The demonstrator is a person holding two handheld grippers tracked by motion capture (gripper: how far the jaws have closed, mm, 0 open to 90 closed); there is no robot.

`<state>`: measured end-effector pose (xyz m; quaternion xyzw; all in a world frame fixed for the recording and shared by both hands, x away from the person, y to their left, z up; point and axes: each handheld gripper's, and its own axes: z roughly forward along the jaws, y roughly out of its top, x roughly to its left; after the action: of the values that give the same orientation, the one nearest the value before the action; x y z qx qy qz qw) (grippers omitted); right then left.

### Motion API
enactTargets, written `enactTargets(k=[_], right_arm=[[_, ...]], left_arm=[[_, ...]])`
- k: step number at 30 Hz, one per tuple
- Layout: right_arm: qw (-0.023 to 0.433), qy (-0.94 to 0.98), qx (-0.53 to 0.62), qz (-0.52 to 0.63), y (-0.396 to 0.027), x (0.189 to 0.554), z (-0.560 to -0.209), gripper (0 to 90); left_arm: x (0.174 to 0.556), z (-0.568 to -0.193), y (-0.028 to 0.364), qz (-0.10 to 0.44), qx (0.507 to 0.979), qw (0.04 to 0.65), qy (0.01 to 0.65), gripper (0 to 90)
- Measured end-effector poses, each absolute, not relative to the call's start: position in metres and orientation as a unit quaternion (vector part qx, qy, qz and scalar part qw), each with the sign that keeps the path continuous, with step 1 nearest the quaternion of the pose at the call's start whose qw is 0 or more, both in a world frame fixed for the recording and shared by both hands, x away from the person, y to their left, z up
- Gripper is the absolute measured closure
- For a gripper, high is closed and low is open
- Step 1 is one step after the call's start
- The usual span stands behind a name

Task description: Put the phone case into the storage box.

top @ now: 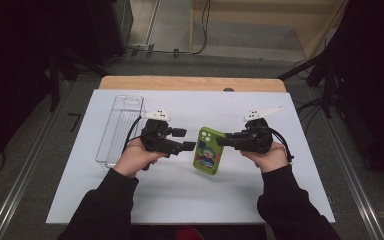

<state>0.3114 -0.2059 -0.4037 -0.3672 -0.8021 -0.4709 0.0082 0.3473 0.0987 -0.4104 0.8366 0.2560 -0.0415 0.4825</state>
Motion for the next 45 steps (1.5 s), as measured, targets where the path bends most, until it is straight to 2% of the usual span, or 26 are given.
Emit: enactTargets(k=[11,24,28,32,35,45], right_arm=[[-0.021,-0.792,-0.407,-0.455,-0.207,0.31,-0.403,74.7],[-0.02,-0.778,-0.445,-0.443,-0.196,0.312,-0.404,74.8],[-0.026,-0.777,-0.451,-0.438,-0.19,0.313,-0.402,74.7],[-0.031,-0.776,-0.457,-0.433,-0.186,0.314,-0.401,74.7],[-0.032,-0.773,-0.46,-0.435,-0.184,0.316,-0.4,74.7],[-0.033,-0.769,-0.466,-0.437,-0.177,0.322,-0.395,74.7]], left_arm=[[0.346,-0.409,0.097,-0.022,0.835,0.481,0.266,29.2],[0.344,-0.411,0.092,-0.022,0.836,0.478,0.269,26.5],[0.344,-0.412,0.09,-0.018,0.836,0.477,0.27,21.4],[0.343,-0.412,0.088,0.0,0.838,0.47,0.277,12.3],[0.344,-0.414,0.086,0.002,0.838,0.466,0.284,0.0],[0.343,-0.415,0.084,0.024,0.832,0.467,0.298,0.0]])
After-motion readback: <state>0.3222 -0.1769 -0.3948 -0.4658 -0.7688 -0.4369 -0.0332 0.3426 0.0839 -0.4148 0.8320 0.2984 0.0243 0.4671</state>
